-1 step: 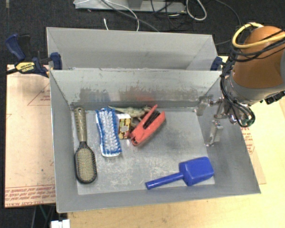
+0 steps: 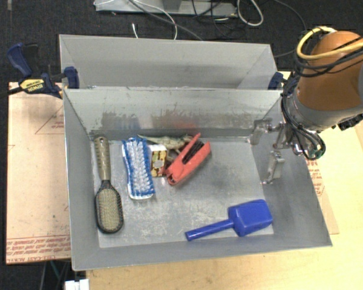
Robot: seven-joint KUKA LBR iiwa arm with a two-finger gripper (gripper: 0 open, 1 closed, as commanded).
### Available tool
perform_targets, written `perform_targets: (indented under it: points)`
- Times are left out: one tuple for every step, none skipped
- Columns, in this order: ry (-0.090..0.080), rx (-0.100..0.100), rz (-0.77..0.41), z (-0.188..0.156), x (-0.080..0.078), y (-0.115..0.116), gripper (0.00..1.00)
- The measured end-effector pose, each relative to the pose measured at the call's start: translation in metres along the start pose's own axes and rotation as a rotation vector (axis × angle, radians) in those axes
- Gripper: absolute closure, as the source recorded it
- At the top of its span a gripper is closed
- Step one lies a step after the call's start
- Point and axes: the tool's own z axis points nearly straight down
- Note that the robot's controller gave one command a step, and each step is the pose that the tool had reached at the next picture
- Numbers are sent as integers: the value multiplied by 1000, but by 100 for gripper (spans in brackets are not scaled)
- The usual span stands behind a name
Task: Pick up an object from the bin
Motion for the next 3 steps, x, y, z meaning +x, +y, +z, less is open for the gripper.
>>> perform_targets:
  points:
    - [0,-1,-271,94,43,20,0]
    - [-7,2,-340,52,83,37,0]
    - [3,-5,-529,94,95,36,0]
